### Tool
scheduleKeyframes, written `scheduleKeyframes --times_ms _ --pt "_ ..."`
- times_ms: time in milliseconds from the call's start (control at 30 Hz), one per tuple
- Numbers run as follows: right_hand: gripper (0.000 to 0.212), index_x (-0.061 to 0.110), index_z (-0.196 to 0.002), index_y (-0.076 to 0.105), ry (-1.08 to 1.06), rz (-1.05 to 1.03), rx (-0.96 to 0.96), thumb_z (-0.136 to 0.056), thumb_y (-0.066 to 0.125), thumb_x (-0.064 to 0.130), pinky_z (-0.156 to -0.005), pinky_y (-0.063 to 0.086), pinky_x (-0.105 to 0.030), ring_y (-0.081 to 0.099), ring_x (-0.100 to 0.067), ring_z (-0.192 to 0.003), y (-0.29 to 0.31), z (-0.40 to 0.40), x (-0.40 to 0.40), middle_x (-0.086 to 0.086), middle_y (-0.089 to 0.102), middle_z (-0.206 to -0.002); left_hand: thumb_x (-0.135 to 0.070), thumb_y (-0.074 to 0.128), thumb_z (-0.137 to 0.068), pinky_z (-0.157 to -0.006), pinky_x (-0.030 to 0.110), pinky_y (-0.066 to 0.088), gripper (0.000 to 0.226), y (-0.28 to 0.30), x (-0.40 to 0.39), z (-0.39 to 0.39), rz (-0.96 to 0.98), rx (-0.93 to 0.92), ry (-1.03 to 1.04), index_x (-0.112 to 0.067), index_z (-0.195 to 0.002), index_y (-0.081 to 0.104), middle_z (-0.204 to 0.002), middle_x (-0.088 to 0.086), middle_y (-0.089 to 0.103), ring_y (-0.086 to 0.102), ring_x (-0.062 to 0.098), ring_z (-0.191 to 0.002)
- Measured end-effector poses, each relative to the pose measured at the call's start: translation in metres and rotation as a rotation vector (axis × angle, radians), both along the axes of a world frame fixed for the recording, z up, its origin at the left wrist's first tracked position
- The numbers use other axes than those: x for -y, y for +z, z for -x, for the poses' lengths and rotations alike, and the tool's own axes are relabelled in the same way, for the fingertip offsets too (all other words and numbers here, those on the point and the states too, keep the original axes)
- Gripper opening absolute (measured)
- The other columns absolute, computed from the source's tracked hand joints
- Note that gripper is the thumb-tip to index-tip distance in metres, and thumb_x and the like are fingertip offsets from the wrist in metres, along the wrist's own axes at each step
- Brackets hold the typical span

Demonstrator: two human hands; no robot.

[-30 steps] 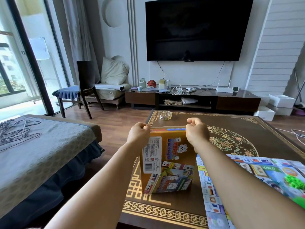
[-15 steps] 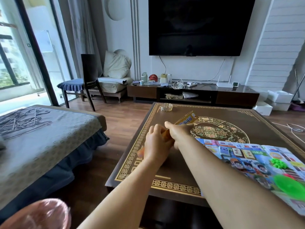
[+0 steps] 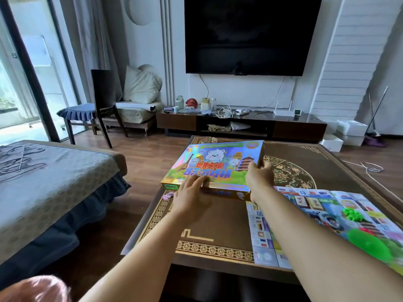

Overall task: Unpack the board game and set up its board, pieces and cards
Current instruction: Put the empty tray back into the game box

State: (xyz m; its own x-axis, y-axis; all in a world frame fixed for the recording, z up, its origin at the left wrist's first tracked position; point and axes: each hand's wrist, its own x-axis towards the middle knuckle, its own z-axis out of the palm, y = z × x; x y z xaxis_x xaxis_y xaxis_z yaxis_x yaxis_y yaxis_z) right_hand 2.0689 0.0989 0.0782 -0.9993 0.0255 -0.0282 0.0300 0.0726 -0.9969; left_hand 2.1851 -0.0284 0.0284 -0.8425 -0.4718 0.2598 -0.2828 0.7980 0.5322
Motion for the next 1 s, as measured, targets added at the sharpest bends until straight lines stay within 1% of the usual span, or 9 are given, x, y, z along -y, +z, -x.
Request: scheduleKeyframes --times_ms 200,267,367,467,600,700,800,867,1000 --pt "0.036 0.015 -0.132 0.049 -0.044 -0.072 0.011 -0.097 0.044 0.023 -0.074 0.036 -0.029 0.049 -0.023 -0.088 -0.022 0.093 0.006 -0.007 0.057 -0.109 -0.052 0.063 -0.078 -0.114 0.044 0.018 0.063 -0.013 0.057 0.069 -0.047 0.062 0.325 -0.039 -0.135 0.041 -0.157 0.006 0.009 0.002 0.026 -0.145" --pt "0.037 0.014 -0.133 0.048 -0.035 -0.066 0.015 -0.097 0.045 0.024 -0.073 0.035 -0.027 0.048 -0.021 -0.086 -0.032 0.124 0.01 -0.012 0.059 -0.113 -0.057 0.069 -0.07 -0.112 0.045 0.026 0.063 -0.017 0.08 0.091 -0.187 0.055 0.402 -0.037 -0.127 0.049 -0.152 0.013 0.016 0.014 0.029 -0.143" --pt "0.033 0.011 -0.125 0.052 -0.028 -0.05 0.059 -0.096 0.05 0.026 -0.071 0.034 -0.027 0.049 -0.021 -0.082 -0.057 0.189 0.031 -0.011 0.057 -0.102 -0.045 0.077 -0.068 -0.094 0.029 0.042 0.061 -0.032 0.115 0.148 -0.36 -0.032 0.363 -0.027 -0.122 0.055 -0.128 0.012 0.047 0.051 0.026 -0.113" --pt "0.032 0.01 -0.121 0.054 -0.032 -0.072 0.074 -0.094 0.053 0.028 -0.073 0.036 -0.028 0.049 -0.021 -0.085 -0.084 0.243 0.054 -0.01 0.059 -0.105 -0.033 0.078 -0.071 -0.079 0.021 0.036 0.053 -0.05 0.135 0.206 -0.346 -0.051 0.319 -0.017 -0.117 0.06 -0.116 0.008 0.055 0.055 0.021 -0.101" --pt "0.039 0.014 -0.132 0.052 0.016 -0.166 0.097 -0.095 0.052 0.027 -0.078 0.04 -0.029 0.054 -0.023 -0.095 -0.108 0.294 0.067 -0.01 0.06 -0.119 -0.033 0.083 -0.066 -0.078 0.021 0.037 0.054 -0.073 0.147 0.259 -0.363 -0.089 0.325 -0.015 -0.112 0.063 -0.111 0.006 0.057 0.052 0.013 -0.088" --pt "0.042 0.02 -0.138 0.047 0.055 -0.245 0.147 -0.096 0.049 0.023 -0.083 0.039 -0.028 0.056 -0.027 -0.11 -0.13 0.334 0.074 -0.009 0.054 -0.136 -0.026 0.078 -0.073 -0.078 0.017 0.032 0.052 -0.091 0.156 0.298 -0.378 -0.075 0.32 -0.015 -0.12 0.059 -0.12 0.004 0.052 0.047 0.009 -0.091" --pt "0.045 0.022 -0.143 0.041 0.078 -0.293 0.176 -0.098 0.042 0.014 -0.08 0.033 -0.025 0.05 -0.019 -0.096 -0.148 0.361 0.08 -0.008 0.049 -0.14 -0.019 0.073 -0.079 -0.079 0.01 0.026 0.052 -0.104 0.158 0.33 -0.395 -0.053 0.29 -0.01 -0.127 0.054 -0.128 0.004 0.046 0.049 0.012 -0.101" --pt "0.048 0.023 -0.146 0.034 0.085 -0.318 0.208 -0.1 0.038 0.012 -0.082 0.032 -0.025 0.05 -0.022 -0.102 -0.16 0.378 0.086 -0.008 0.045 -0.144 -0.014 0.068 -0.082 -0.078 0.007 0.024 0.052 -0.113 0.159 0.353 -0.403 -0.007 0.266 -0.009 -0.131 0.05 -0.132 0.005 0.042 0.05 0.016 -0.11" --pt "0.053 0.026 -0.15 0.022 0.112 -0.406 0.225 -0.101 0.033 0.012 -0.076 0.035 -0.025 0.052 -0.027 -0.111 -0.177 0.403 0.096 -0.007 0.033 -0.152 -0.014 0.059 -0.085 -0.094 0.025 0.042 0.053 -0.128 0.167 0.384 -0.363 0.077 0.221 -0.012 -0.136 0.044 -0.141 0.005 0.034 0.049 0.022 -0.119"
